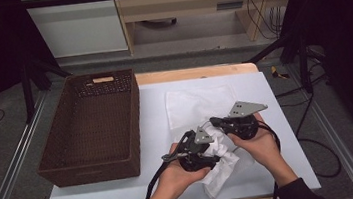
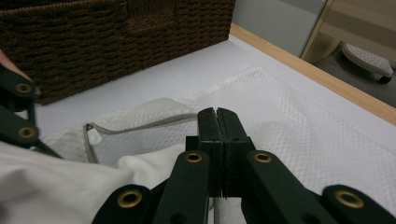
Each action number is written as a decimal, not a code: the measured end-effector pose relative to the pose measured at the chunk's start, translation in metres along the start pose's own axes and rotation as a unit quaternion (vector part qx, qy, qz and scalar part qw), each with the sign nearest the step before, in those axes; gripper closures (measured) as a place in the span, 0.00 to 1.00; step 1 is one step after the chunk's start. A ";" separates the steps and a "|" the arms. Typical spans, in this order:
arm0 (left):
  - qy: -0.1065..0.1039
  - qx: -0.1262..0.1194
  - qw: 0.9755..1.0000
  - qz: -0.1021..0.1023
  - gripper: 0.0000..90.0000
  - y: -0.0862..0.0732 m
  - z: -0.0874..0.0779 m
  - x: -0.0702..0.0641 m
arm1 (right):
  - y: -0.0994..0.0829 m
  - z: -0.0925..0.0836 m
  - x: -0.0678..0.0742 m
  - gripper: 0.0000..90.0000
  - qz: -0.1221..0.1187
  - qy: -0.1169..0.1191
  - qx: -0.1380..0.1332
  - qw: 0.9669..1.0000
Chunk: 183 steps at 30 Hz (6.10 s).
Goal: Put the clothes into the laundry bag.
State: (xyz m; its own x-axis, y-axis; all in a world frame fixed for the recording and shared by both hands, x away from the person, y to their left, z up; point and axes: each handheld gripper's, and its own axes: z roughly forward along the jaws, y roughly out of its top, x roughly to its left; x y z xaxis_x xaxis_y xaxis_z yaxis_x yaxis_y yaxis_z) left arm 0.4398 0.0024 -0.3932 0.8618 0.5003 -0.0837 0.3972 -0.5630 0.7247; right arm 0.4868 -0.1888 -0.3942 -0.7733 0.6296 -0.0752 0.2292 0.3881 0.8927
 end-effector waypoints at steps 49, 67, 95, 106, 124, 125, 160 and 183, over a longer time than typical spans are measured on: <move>0.041 -0.012 0.998 -0.049 0.61 0.010 0.024 0.029 | 0.010 -0.011 0.003 1.00 -0.015 -0.002 -0.013 1.000; 0.060 -0.030 0.995 -0.071 0.59 0.004 0.040 0.040 | 0.010 -0.009 0.007 1.00 -0.024 0.002 -0.006 1.000; 0.083 -0.055 0.993 -0.069 0.37 -0.003 0.062 0.045 | -0.001 -0.004 0.005 1.00 -0.018 0.006 0.011 1.000; 0.057 -0.081 0.993 -0.071 0.25 -0.004 0.051 0.043 | -0.003 -0.005 0.001 1.00 -0.010 0.003 0.010 1.000; 0.035 -0.107 0.991 -0.072 0.24 -0.004 0.040 0.033 | -0.003 -0.008 -0.003 1.00 -0.007 -0.002 0.008 1.000; 0.034 -0.106 0.991 -0.072 0.24 -0.004 0.040 0.033 | -0.003 -0.008 -0.003 1.00 -0.007 -0.002 0.008 1.000; 0.033 -0.156 0.985 -0.059 0.39 -0.008 -0.015 0.014 | -0.003 -0.012 -0.002 1.00 -0.008 -0.004 0.006 1.000; 0.035 -0.102 0.993 -0.054 0.95 -0.031 -0.027 0.002 | -0.002 -0.013 0.000 1.00 -0.012 -0.004 0.007 1.000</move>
State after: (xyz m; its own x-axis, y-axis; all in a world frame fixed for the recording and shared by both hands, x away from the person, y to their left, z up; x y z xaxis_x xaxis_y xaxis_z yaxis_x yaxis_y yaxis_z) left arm 0.4202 0.0387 -0.3977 0.7903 0.5998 -0.1255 0.4078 -0.3619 0.8383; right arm 0.4788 -0.1986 -0.3907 -0.7742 0.6251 -0.0992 0.2200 0.4127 0.8839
